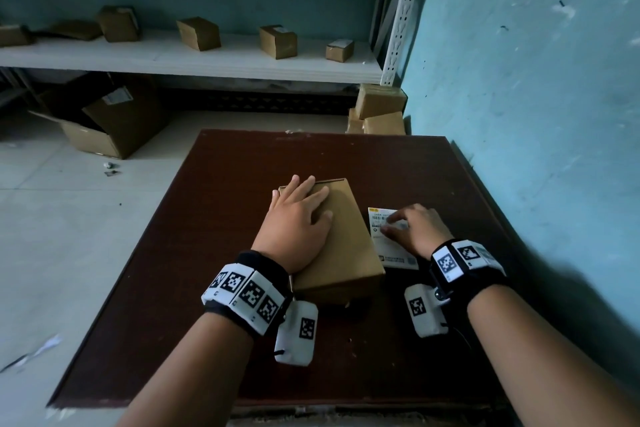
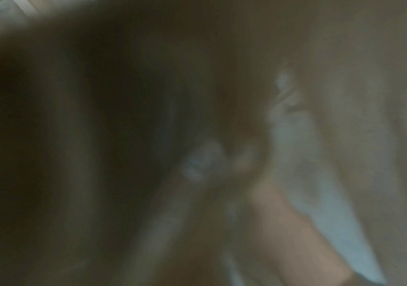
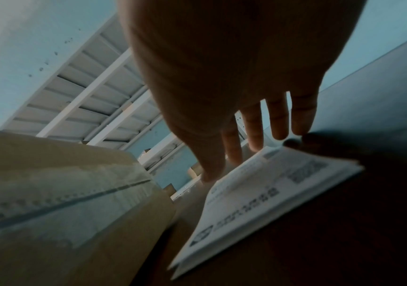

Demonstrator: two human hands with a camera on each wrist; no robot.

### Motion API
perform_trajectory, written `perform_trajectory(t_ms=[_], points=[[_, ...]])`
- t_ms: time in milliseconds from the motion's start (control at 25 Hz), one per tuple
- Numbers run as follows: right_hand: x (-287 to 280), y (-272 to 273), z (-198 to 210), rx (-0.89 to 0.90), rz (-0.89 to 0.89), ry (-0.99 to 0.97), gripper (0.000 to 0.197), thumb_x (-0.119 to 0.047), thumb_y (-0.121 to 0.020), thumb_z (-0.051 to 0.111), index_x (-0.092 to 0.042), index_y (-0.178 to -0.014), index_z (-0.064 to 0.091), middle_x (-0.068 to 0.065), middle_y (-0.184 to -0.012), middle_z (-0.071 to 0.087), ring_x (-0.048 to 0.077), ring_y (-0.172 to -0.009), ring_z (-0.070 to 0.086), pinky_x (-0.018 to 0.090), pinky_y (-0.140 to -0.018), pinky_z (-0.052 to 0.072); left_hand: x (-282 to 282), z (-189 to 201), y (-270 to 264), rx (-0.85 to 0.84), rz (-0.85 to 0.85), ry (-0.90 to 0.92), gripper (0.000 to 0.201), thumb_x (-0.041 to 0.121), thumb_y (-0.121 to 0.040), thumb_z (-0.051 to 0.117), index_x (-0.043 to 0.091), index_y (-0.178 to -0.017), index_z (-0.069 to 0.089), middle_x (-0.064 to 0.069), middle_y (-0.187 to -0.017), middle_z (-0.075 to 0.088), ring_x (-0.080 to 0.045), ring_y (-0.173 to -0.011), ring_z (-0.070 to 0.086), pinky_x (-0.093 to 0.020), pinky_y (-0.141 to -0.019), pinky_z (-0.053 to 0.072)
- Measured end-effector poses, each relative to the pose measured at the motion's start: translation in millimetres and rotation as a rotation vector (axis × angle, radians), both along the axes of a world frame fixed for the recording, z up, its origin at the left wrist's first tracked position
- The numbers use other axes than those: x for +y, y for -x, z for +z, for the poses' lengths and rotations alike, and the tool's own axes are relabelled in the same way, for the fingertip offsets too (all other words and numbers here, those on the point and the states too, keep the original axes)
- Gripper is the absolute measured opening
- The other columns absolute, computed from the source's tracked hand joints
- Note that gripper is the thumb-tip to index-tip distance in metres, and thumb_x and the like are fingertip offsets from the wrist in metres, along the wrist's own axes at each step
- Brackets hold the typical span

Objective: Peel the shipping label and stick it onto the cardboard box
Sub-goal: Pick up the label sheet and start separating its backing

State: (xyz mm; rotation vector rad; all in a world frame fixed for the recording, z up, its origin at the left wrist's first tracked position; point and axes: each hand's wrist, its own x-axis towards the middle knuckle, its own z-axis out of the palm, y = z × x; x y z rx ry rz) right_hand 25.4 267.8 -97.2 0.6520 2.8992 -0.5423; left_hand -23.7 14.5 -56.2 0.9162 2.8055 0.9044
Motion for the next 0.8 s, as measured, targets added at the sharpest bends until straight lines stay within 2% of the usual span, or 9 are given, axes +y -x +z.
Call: perform_trajectory(t_ms=[120,200,320,440,640,800], points=[[2.8,5.6,-0.2,-0.063,0.049,-0.042,0.089,-0.056,-0.080,0.071,-0.026,-0.153,0.032,0.002,-0.157,0.036,0.031,-0.141,0.033,0.044,-0.115,0.030,0.3,0.9,0.0,-0.008,-0.001,-0.011,0.051,0.039,-0.102,0.042,0.027,-0.151,0.037,0.003,-0.165,0.019,-0.016,-0.153,-0.002,-0.041,-0.121,-0.008],[4.0,6.9,2.7,-0.118,0.066,-0.069,0.094,-0.058,-0.079,0.071,-0.029,-0.156,0.025,0.000,-0.157,0.037,0.032,-0.141,0.033,0.045,-0.114,0.032,0.0,2.8,0.2,-0.035,-0.018,-0.021,0.051,0.038,-0.102,0.043,0.027,-0.151,0.037,0.003,-0.165,0.018,-0.015,-0.153,-0.003,-0.040,-0.120,-0.008],[5.9,4.3,7.8,-0.124,0.108,-0.128,0.089,-0.059,-0.078,0.071,-0.033,-0.153,0.030,-0.001,-0.152,0.042,0.032,-0.138,0.036,0.046,-0.109,0.038,-4.5,6.0,0.1,-0.092,-0.025,-0.069,0.048,0.035,-0.102,0.045,0.028,-0.149,0.040,0.004,-0.164,0.019,-0.014,-0.153,-0.002,-0.042,-0.123,-0.001],[6.9,2.6,10.9,-0.141,0.144,-0.158,0.091,-0.058,-0.075,0.073,-0.032,-0.152,0.033,-0.003,-0.145,0.044,0.029,-0.135,0.038,0.046,-0.106,0.041,-10.0,12.8,-1.1,-0.107,0.024,-0.135,0.044,0.032,-0.102,0.048,0.030,-0.146,0.045,0.006,-0.162,0.026,-0.014,-0.152,0.005,-0.040,-0.121,0.010],[5.5,0.5,19.8,-0.182,0.213,-0.221,0.094,-0.060,-0.070,0.077,-0.028,-0.149,0.037,-0.006,-0.137,0.049,0.024,-0.126,0.044,0.043,-0.102,0.043,-11.2,22.4,-2.2,-0.097,0.057,-0.170,0.041,0.031,-0.101,0.048,0.030,-0.142,0.050,0.007,-0.157,0.034,-0.018,-0.151,0.013,-0.044,-0.120,0.014],[4.8,-2.8,17.7,-0.180,0.177,-0.120,0.080,-0.050,-0.070,0.082,-0.029,-0.140,0.050,-0.003,-0.135,0.060,0.022,-0.123,0.056,0.040,-0.099,0.049,-8.9,22.3,-3.7,-0.113,0.051,-0.163,0.041,0.031,-0.101,0.048,0.028,-0.142,0.051,0.007,-0.157,0.036,-0.017,-0.150,0.014,-0.042,-0.119,0.014]])
